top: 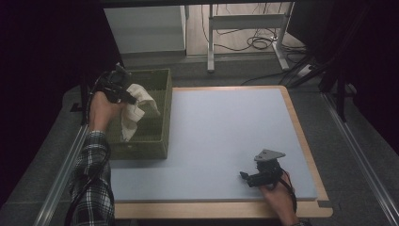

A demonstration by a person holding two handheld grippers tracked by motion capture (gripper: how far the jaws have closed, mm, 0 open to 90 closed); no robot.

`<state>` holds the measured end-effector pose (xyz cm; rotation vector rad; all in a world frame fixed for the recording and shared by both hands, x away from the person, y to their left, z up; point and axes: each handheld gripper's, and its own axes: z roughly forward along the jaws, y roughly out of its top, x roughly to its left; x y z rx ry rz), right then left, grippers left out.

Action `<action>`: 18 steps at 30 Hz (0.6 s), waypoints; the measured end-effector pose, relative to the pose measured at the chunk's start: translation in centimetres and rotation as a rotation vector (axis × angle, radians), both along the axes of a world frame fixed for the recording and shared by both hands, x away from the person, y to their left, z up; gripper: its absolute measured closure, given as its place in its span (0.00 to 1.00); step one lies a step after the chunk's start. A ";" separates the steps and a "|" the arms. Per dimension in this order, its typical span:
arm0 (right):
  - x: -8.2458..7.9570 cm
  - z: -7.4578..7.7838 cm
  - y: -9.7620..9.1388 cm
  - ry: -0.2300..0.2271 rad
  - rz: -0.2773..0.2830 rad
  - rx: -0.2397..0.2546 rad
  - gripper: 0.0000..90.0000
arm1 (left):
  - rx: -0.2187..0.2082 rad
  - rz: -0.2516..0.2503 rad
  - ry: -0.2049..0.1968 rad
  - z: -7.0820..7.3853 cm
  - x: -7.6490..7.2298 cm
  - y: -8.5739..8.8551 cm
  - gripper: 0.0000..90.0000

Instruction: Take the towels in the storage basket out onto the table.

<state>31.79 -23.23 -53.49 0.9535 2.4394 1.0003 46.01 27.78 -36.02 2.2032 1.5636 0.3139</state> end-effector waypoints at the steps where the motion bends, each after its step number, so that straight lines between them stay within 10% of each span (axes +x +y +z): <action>1: 0.0 0.0 0.0 0.000 0.000 0.000 0.10 | 0.002 -0.003 -0.001 0.4 -0.1 -0.1 0.91; 18: 0.0 0.0 0.0 0.003 -0.001 0.000 0.10 | 0.024 -0.071 -0.050 5.7 -1.6 -2.5 0.90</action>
